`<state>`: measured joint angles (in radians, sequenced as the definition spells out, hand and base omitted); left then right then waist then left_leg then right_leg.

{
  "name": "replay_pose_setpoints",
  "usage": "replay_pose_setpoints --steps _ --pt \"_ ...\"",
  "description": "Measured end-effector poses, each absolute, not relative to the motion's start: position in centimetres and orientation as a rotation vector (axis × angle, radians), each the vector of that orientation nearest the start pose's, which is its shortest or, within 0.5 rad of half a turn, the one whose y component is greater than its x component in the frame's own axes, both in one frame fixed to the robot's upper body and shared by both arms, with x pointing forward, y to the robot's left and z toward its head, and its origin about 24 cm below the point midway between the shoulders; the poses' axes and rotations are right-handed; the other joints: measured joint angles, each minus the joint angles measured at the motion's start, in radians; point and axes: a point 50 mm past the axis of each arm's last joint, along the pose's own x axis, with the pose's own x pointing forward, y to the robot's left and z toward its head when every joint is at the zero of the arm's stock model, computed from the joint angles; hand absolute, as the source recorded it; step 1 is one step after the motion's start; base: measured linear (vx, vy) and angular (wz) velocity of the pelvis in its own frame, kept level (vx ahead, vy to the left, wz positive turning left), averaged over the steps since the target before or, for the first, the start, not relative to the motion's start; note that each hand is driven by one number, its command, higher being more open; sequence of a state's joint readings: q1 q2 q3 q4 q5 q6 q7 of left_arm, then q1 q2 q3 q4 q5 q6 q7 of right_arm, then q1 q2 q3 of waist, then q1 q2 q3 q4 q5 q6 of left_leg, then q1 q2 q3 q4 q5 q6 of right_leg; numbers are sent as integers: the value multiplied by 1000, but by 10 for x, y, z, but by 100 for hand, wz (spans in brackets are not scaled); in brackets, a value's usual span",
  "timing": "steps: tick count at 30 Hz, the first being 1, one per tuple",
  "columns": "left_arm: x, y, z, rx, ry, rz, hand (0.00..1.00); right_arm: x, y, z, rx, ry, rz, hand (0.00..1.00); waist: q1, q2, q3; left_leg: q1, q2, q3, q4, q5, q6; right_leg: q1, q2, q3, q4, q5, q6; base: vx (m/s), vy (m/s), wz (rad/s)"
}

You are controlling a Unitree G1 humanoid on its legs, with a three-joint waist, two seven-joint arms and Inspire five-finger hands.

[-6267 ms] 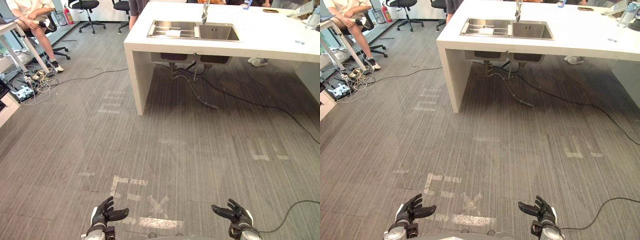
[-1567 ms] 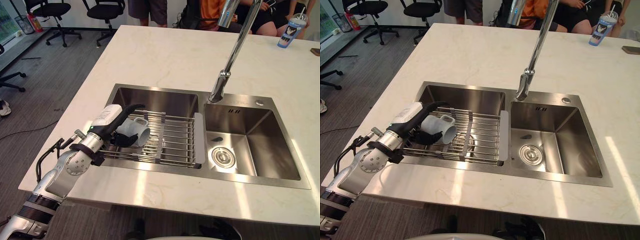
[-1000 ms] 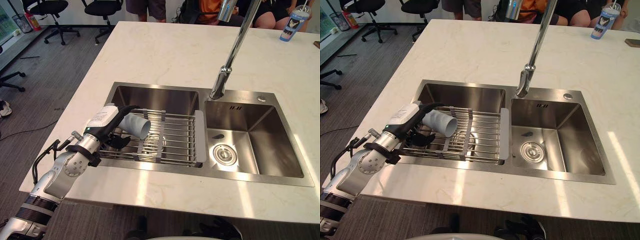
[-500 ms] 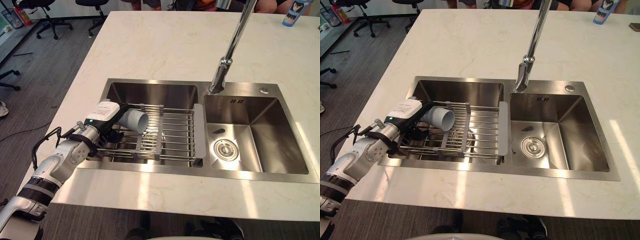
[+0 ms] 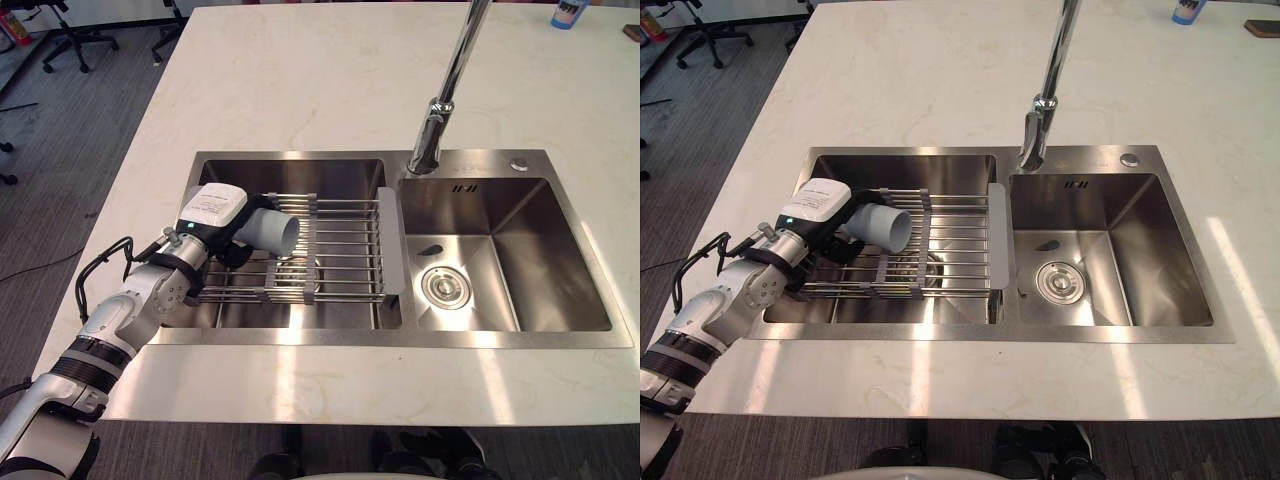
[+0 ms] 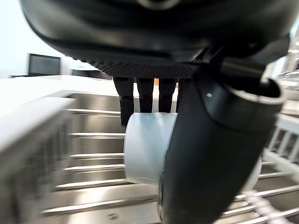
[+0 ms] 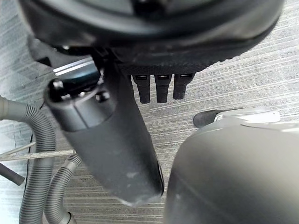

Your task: Walk over to the sink, pick up the cup, carry it to the dishwasher, place the cup inside the dishwasher, then close the dishwasher door

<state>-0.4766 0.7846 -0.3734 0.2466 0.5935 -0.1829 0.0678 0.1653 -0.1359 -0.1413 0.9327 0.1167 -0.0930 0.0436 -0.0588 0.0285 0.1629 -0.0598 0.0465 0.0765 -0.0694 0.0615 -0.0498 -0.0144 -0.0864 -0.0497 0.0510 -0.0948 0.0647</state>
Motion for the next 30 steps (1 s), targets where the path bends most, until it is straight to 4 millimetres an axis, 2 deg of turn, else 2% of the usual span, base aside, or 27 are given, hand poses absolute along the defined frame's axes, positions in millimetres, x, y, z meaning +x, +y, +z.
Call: replay_pose_setpoints --steps 4,9,13,17,21,22,24,26,30 --pt "324 203 132 1408 -361 -237 30 88 -225 -150 57 982 -261 90 -7 0 1 6 0 0 0 1 1 6 0 0 -1 1 0 0 0 0" --pt "322 195 122 1282 -338 -232 30 87 -225 -150 58 987 -265 90 -9 0 4 26 0 -1 -2 1 1 31 0 -1 -5 1 0 0 0 0" --pt "317 196 114 1196 -309 -210 30 84 -226 -151 62 1000 -271 90 -11 0 4 45 -1 0 -10 1 1 47 0 -2 -11 1 0 0 0 0" --pt "304 200 110 992 -294 -137 30 82 -226 -152 65 1010 -273 90 -7 0 4 46 -1 -6 -10 1 2 54 0 -7 -11 1 0 0 -4 3" --pt "287 195 111 770 -330 -71 30 82 -226 -153 68 1016 -274 90 12 -1 3 55 -1 -10 -10 2 2 65 0 -11 -10 1 -1 -14 -5 3" --pt "278 192 113 644 -356 -31 30 82 -225 -153 72 1015 -275 90 20 -1 3 56 -1 -13 -7 2 3 67 0 -13 -7 0 -1 -38 -5 3" --pt "272 192 113 565 -366 -3 30 83 -225 -153 73 1013 -274 90 21 -1 3 57 -1 -15 -5 3 4 68 0 -14 -2 0 -2 -56 -6 4" --pt "263 193 112 376 -368 61 30 82 -225 -153 76 1016 -276 90 21 -2 2 65 0 -16 -1 3 5 70 0 -8 6 -5 -3 -81 0 1" --pt "247 190 113 161 -384 104 30 79 -225 -154 85 1026 -285 90 24 -6 0 70 2 -11 5 3 4 67 1 -1 24 -9 -2 -55 0 -4"
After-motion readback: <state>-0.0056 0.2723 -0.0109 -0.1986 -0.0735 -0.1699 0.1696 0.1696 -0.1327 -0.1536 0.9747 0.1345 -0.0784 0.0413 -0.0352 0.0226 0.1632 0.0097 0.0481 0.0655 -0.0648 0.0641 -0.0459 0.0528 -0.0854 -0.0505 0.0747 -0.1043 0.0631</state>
